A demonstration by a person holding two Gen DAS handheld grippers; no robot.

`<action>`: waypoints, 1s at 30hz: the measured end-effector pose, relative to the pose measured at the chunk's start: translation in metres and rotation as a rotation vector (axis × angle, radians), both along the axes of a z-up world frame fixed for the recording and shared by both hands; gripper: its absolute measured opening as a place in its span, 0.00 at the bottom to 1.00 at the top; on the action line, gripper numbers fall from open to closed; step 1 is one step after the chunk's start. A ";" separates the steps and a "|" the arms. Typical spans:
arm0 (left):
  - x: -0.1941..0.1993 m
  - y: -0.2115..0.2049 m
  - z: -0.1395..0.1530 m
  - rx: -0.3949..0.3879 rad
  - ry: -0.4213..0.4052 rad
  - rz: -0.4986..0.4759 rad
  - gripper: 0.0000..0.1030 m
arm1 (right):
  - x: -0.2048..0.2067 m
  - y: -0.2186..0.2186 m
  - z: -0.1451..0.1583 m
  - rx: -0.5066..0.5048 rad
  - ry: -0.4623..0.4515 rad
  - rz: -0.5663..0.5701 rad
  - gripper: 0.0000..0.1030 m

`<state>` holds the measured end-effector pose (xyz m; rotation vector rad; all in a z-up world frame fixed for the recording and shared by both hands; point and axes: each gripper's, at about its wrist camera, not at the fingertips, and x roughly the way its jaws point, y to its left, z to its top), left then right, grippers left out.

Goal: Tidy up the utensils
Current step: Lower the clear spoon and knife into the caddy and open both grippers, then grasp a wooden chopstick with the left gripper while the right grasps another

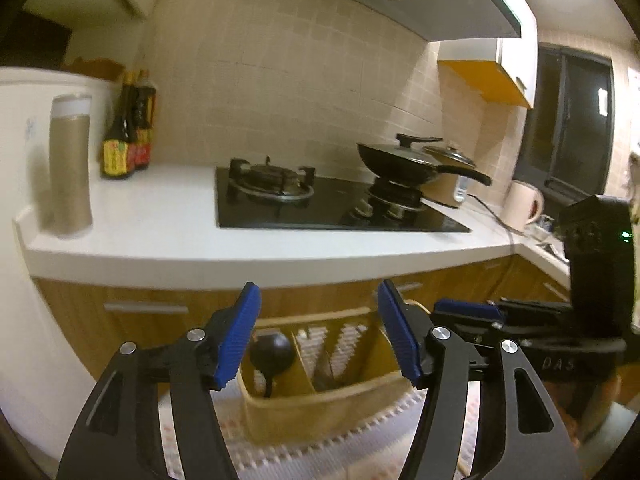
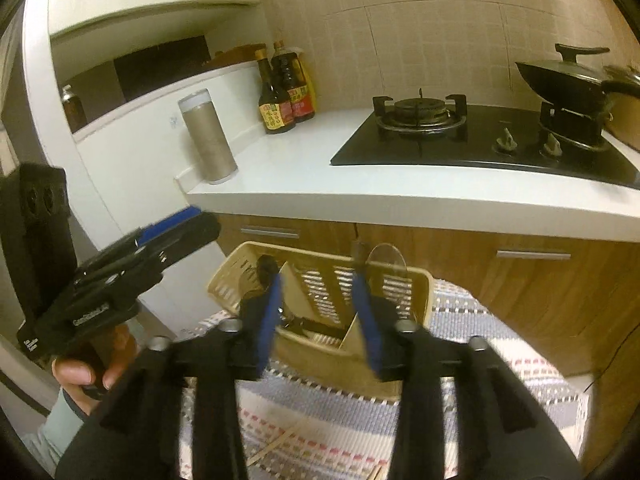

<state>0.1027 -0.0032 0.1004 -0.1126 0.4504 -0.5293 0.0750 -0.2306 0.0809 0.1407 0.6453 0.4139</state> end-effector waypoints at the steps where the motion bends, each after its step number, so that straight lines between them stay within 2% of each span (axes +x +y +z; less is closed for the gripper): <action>1: -0.006 0.003 0.001 -0.005 0.018 -0.014 0.58 | -0.005 -0.001 0.002 0.005 0.000 0.001 0.41; 8: -0.037 0.011 0.009 0.032 0.090 -0.051 0.58 | -0.039 -0.006 0.017 -0.015 0.029 -0.010 0.41; 13: -0.052 0.008 0.004 0.103 0.181 -0.082 0.58 | -0.057 -0.007 0.011 -0.070 0.133 -0.030 0.41; 19: -0.064 -0.008 -0.031 0.209 0.305 -0.123 0.58 | -0.067 -0.014 -0.022 -0.132 0.293 -0.057 0.41; 22: -0.065 -0.015 -0.058 0.258 0.394 -0.137 0.58 | -0.068 -0.018 -0.044 -0.150 0.383 -0.054 0.41; 27: -0.061 -0.021 -0.091 0.288 0.517 -0.167 0.57 | -0.066 -0.027 -0.084 -0.186 0.529 -0.074 0.41; 30: -0.059 -0.026 -0.104 0.297 0.559 -0.187 0.56 | -0.067 -0.030 -0.099 -0.204 0.567 -0.081 0.40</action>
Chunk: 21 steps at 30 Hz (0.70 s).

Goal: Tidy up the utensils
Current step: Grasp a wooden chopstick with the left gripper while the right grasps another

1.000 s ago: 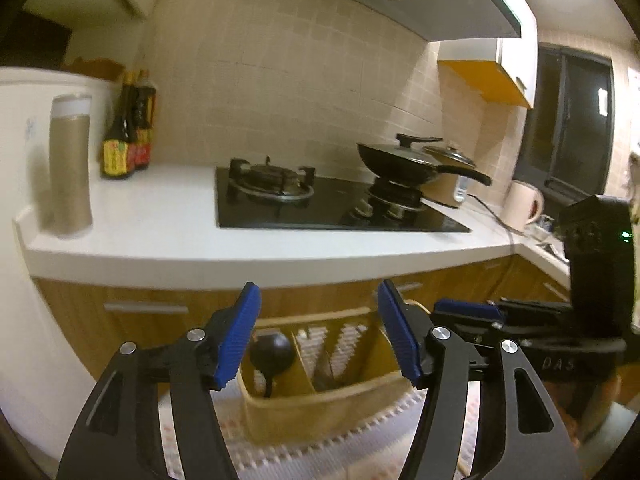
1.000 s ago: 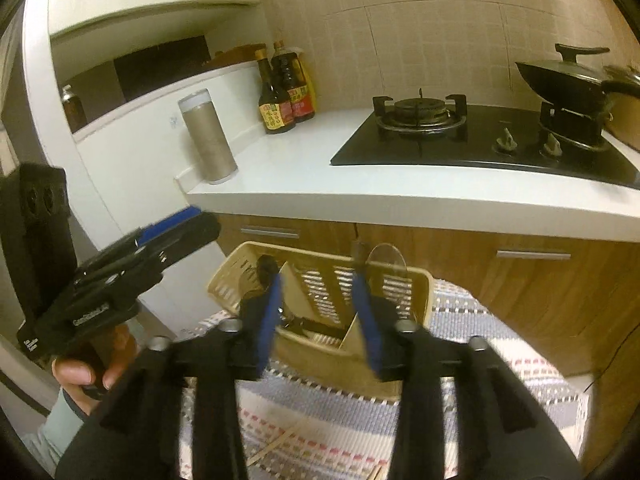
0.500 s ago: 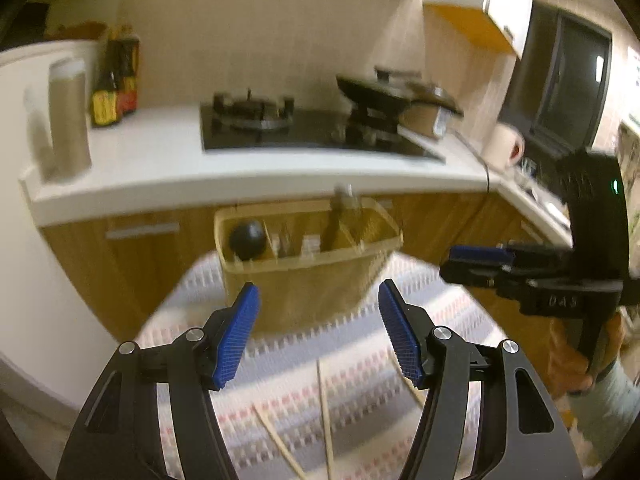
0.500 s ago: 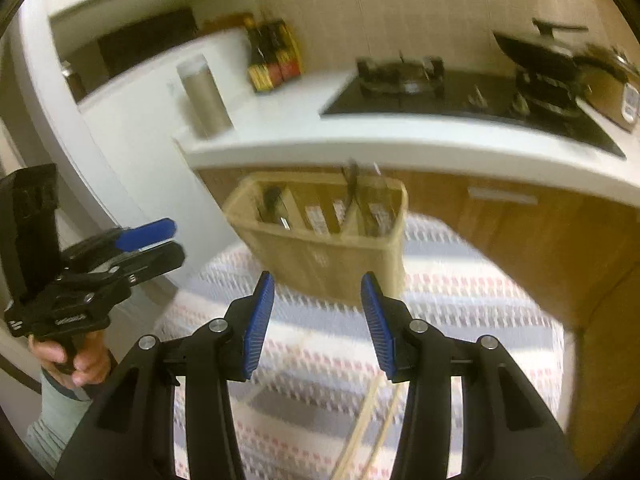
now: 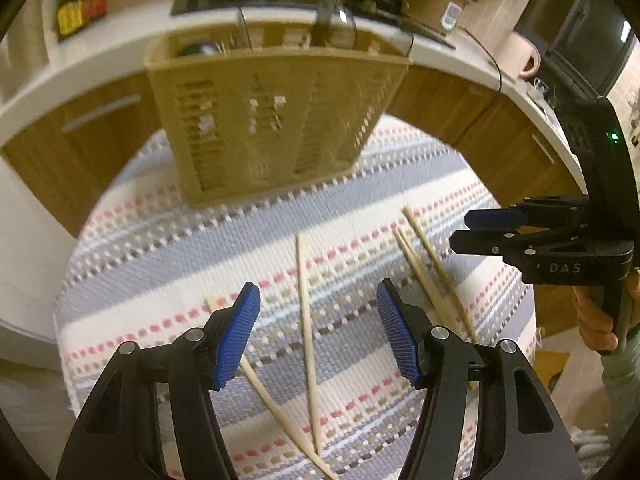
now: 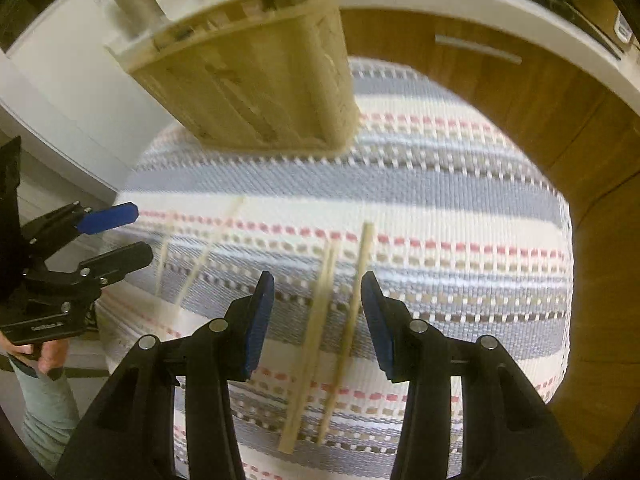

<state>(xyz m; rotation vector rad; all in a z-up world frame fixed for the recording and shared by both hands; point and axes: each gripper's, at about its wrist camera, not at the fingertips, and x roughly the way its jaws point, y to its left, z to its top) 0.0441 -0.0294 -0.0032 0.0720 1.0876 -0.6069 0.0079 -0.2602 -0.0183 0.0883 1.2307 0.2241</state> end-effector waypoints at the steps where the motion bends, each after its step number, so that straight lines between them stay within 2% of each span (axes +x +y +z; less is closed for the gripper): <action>1: 0.001 -0.002 -0.005 0.004 0.012 -0.004 0.56 | 0.001 -0.001 -0.005 -0.005 0.012 -0.003 0.38; 6: 0.006 -0.009 -0.023 0.027 0.049 -0.017 0.51 | 0.010 -0.007 -0.023 -0.032 0.053 -0.027 0.31; 10: 0.012 -0.015 -0.033 0.062 0.070 -0.020 0.45 | 0.016 -0.008 -0.036 -0.048 0.080 -0.020 0.22; 18: 0.030 -0.027 -0.050 0.140 0.097 -0.017 0.35 | 0.024 -0.001 -0.048 -0.066 0.111 -0.018 0.21; 21: 0.030 -0.035 -0.056 0.178 0.095 -0.031 0.33 | 0.028 0.001 -0.051 -0.081 0.125 -0.016 0.17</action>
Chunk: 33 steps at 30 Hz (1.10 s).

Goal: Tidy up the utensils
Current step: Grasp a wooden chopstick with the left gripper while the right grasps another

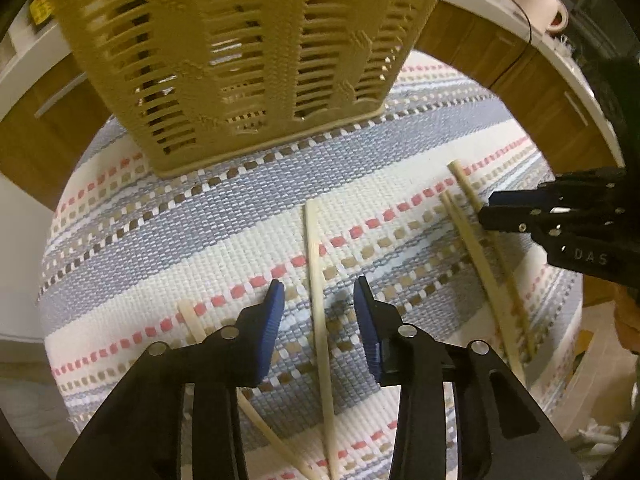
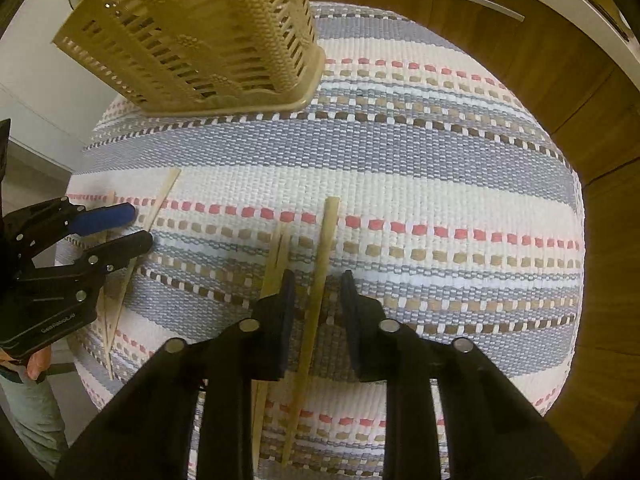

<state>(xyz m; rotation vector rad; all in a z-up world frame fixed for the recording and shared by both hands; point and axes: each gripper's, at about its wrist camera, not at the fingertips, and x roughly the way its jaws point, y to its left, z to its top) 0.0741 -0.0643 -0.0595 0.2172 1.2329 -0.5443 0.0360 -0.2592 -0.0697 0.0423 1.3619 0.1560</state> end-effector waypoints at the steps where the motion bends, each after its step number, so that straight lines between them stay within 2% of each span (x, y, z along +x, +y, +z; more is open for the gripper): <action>1: 0.000 -0.002 -0.001 0.008 -0.001 -0.005 0.32 | 0.002 0.002 -0.002 -0.003 0.002 0.000 0.16; 4: 0.001 -0.007 -0.003 0.041 -0.017 -0.016 0.27 | 0.007 0.007 -0.004 -0.011 0.008 0.002 0.15; 9: 0.007 -0.011 -0.004 0.061 -0.006 -0.026 0.26 | 0.012 0.015 -0.007 -0.043 0.016 0.020 0.15; 15: 0.011 -0.034 -0.009 0.146 -0.011 -0.056 0.24 | 0.019 0.028 -0.011 -0.101 0.030 0.042 0.06; 17: 0.010 -0.040 -0.009 0.169 -0.017 -0.059 0.21 | 0.021 0.031 -0.011 -0.108 0.031 0.044 0.06; 19: 0.010 -0.046 -0.010 0.177 -0.020 -0.059 0.13 | 0.022 0.035 -0.011 -0.117 0.024 0.049 0.05; 21: 0.009 -0.050 -0.010 0.187 -0.029 -0.054 0.12 | 0.020 0.036 -0.012 -0.122 0.018 0.049 0.05; 22: 0.009 -0.051 -0.010 0.194 -0.035 -0.052 0.06 | 0.020 0.037 -0.012 -0.122 0.015 0.050 0.05; 23: 0.009 -0.052 -0.010 0.204 -0.045 -0.047 0.05 | 0.020 0.037 -0.012 -0.121 0.012 0.052 0.05; 27: 0.006 -0.046 -0.010 0.164 -0.045 -0.025 0.04 | 0.016 0.030 -0.010 -0.097 0.003 0.053 0.04; 30: 0.004 -0.038 -0.005 0.063 -0.034 -0.007 0.04 | 0.009 0.019 -0.005 -0.063 -0.018 0.056 0.04; 33: 0.000 -0.033 0.005 -0.008 -0.075 0.007 0.04 | 0.000 0.007 0.007 -0.028 -0.048 0.059 0.04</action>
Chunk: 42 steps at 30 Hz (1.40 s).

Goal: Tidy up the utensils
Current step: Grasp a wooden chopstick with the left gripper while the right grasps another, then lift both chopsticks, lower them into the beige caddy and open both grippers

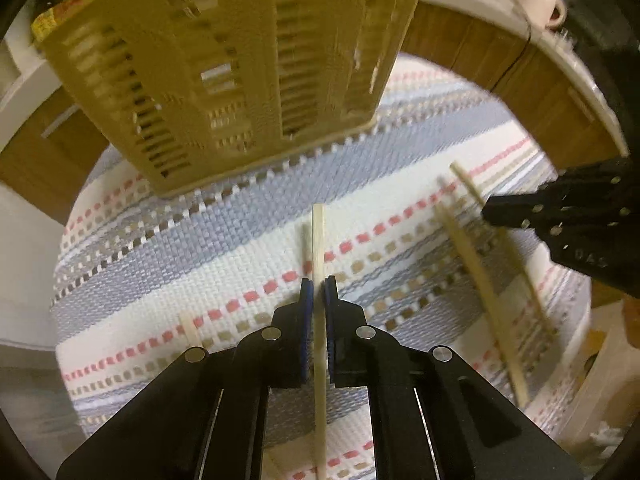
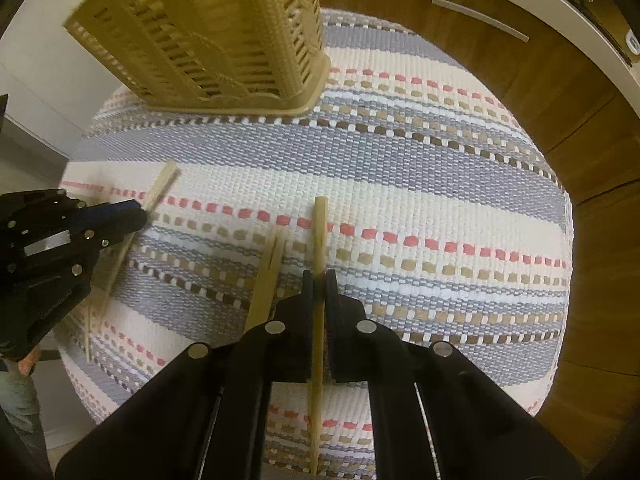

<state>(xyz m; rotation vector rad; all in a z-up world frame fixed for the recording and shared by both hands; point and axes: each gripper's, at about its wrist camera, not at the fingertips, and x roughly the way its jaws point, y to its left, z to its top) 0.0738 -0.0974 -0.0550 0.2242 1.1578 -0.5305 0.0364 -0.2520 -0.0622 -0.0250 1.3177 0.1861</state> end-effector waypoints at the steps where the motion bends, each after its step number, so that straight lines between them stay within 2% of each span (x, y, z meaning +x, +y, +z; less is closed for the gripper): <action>1: -0.001 0.002 0.004 -0.025 -0.009 0.008 0.04 | -0.003 -0.001 0.003 0.009 -0.011 0.003 0.04; 9: -0.018 0.029 0.057 -0.238 -0.149 0.056 0.04 | -0.032 -0.015 0.047 0.067 -0.157 0.039 0.04; 17: -0.034 0.057 0.131 -0.402 -0.318 0.076 0.04 | -0.053 -0.015 0.138 0.144 -0.434 0.071 0.04; 22: -0.033 0.062 0.183 -0.466 -0.459 0.083 0.04 | -0.049 -0.002 0.180 0.190 -0.592 0.085 0.04; 25: -0.025 0.060 0.200 -0.501 -0.529 0.101 0.04 | -0.041 0.002 0.201 0.203 -0.685 0.083 0.04; 31: 0.002 0.055 0.214 -0.597 -0.640 0.162 0.04 | -0.016 0.005 0.231 0.264 -0.836 0.053 0.04; 36: 0.028 0.055 0.219 -0.665 -0.718 0.197 0.04 | 0.005 0.014 0.241 0.251 -0.970 0.027 0.04; 40: 0.045 0.050 0.213 -0.655 -0.778 0.235 0.04 | 0.024 0.018 0.237 0.226 -1.054 -0.003 0.04; 42: 0.050 0.047 0.207 -0.639 -0.809 0.249 0.04 | 0.034 0.017 0.231 0.226 -1.069 -0.015 0.04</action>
